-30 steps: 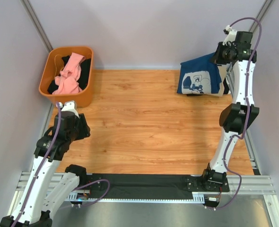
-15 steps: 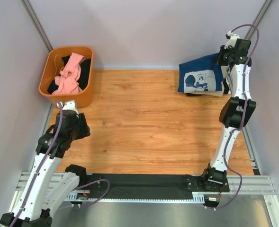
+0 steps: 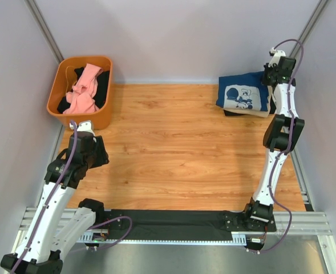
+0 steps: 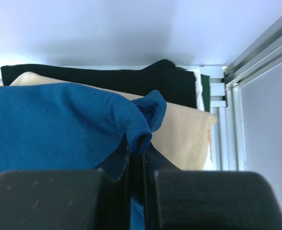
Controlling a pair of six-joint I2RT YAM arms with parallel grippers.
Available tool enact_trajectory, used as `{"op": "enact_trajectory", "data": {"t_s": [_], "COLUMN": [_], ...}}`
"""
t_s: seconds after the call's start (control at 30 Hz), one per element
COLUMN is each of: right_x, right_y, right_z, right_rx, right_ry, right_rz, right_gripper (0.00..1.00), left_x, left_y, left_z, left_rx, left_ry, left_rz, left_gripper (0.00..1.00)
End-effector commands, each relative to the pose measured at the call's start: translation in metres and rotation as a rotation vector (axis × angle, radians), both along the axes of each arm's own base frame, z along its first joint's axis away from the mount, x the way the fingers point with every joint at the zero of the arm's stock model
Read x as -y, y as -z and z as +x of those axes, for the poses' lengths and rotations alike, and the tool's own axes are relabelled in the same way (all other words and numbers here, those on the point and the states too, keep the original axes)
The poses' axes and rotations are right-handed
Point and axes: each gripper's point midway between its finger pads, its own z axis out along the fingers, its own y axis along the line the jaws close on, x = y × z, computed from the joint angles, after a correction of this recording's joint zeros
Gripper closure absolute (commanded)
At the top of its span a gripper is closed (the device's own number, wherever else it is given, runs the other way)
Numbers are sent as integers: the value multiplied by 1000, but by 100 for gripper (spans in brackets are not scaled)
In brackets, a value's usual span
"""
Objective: Fold and stack the t-shirts
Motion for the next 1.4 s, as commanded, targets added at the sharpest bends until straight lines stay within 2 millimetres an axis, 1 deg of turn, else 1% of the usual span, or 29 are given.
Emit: {"op": "enact_trajectory", "data": {"t_s": [0.0, 0.1, 0.23, 0.3, 0.33, 0.37, 0.4, 0.43, 0.47, 0.5, 0.53, 0.6, 0.63, 0.7, 0.73, 0.77, 0.8, 0.83, 0.9, 1.0, 1.03, 1.1, 1.13, 1.2, 1.23, 1.27, 1.3, 1.33, 1.37], "right_x": [44, 53, 56, 55, 54, 53, 51, 54, 57, 59, 69, 81, 88, 98, 99, 98, 99, 100, 99, 78, 59, 31, 8, -34, -59, -90, -114, -141, -181], "right_y": [-24, -26, -22, -14, -10, -5, -2, 0, 1, -1, -4, -14, -29, -37, -60, -64, -60, -73, -78, -90, -98, -103, -106, -110, -102, -102, -95, -91, -84], "right_z": [8, 8, 10, 10, 12, 12, 13, 14, 14, 14, 11, 7, 2, -8, -15, -19, -25, -32, -40, -54, -63, -75, -92, -106, -128, -135, -146, -167, -180], "right_rx": [107, 121, 130, 123, 123, 119, 117, 115, 116, 119, 121, 130, 153, 161, 195, 205, 190, 202, 194, 159, 147, 130, 108, 92, 77, 74, 61, 62, 28], "right_ry": [57, 56, 45, 40, 33, 33, 42, 66, 95, 120, 183, 268, 326, 400, 428, 457, 478, 505, 540, 522, 468, 443, 396, 349, 319, 267, 219, 168, 95], "right_rz": [-90, -101, -95, -83, -72, -60, -35, -28, -20, -20, -25, -35, -26, 9, 23, 72, 93, 101, 146, 247, 303, 398, 437, 503, 539, 570, 600, 648, 667], "right_gripper": [100, 100, 100, 100, 98, 92, 81, 39, 23, 18, 15, 13, 13, 13, 13, 12, 11, 8, 5, 5, 5, 5, 5, 5, 5, 5, 5, 5, 5], "left_x": [-2, -1, -1, -1, -1, -1, -1, -1, -1, -1, 0, 0, -1, -1, -1, -1, -2, -3, -4, -3, -2, -1, 1, 1, 1, 1, 2, 1, 2], "left_y": [-4, -4, -3, -4, -3, -3, -3, -3, -3, -3, -3, -4, -6, -7, -8, -9, -10, -11, -11, -14, -14, -15, -17, -18, -19, -19, -21, -23, -24], "left_z": [3, 3, 4, 4, 4, 3, 4, 4, 4, 4, 4, 3, 3, 2, 2, 1, 1, 1, 0, -1, -1, -1, -1, -1, -2, -2, -3, -3, -3], "left_rx": [16, 15, 11, 13, 10, 8, 10, 10, 11, 10, 11, 17, 26, 28, 36, 39, 46, 50, 55, 69, 69, 76, 82, 91, 93, 96, 105, 109, 115], "left_ry": [-15, -13, -13, -12, -12, -12, -12, -11, -11, -10, -9, -9, -9, -7, -7, -9, -15, -18, -20, -16, -10, 2, 10, 13, 16, 17, 20, 17, 24], "left_rz": [2, 2, 0, 1, 2, 2, 2, 1, 0, 2, 0, -1, -3, -4, -6, -7, -5, -3, -4, -8, -10, -13, -20, -23, -23, -25, -28, -28, -28], "left_gripper": [45, 45, 45, 45, 45, 45, 45, 45, 45, 45, 45, 45, 45, 45, 45, 45, 45, 45, 45, 45, 45, 45, 45, 45, 45, 45, 45, 46, 46]}}
